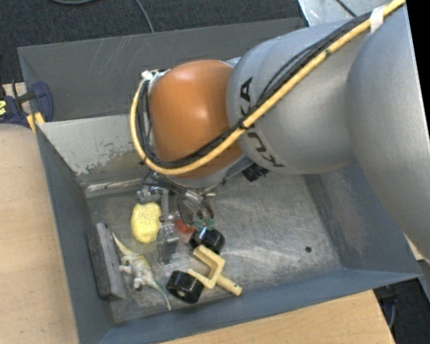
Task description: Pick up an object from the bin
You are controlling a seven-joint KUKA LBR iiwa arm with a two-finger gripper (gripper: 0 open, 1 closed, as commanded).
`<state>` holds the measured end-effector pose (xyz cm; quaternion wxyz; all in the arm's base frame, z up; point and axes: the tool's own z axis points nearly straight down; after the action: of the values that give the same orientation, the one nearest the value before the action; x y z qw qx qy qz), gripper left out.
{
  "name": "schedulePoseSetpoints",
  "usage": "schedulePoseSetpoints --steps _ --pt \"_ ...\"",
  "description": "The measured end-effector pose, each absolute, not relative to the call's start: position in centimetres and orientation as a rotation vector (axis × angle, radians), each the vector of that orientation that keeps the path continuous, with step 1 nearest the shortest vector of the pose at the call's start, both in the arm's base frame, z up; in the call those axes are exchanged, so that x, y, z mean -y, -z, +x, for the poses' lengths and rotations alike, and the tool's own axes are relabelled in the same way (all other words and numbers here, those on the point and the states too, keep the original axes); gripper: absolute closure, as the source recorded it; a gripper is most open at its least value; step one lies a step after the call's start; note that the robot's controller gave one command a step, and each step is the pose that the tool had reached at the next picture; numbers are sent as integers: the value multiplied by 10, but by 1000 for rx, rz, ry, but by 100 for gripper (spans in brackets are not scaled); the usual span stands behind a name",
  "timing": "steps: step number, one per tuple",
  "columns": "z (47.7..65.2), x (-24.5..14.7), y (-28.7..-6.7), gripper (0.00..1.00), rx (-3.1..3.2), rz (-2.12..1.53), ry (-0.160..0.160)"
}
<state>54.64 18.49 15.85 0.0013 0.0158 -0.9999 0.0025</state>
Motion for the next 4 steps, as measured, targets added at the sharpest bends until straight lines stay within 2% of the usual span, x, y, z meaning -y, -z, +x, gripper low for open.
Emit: schedulePoseSetpoints --steps 1,2,3,4 --pt "583 -193 -130 0 3156 123 10" --pt "592 -164 -98 0 3112 397 -2" --pt "609 -152 -116 0 3093 561 0" --pt "619 -151 -122 0 3047 798 0"
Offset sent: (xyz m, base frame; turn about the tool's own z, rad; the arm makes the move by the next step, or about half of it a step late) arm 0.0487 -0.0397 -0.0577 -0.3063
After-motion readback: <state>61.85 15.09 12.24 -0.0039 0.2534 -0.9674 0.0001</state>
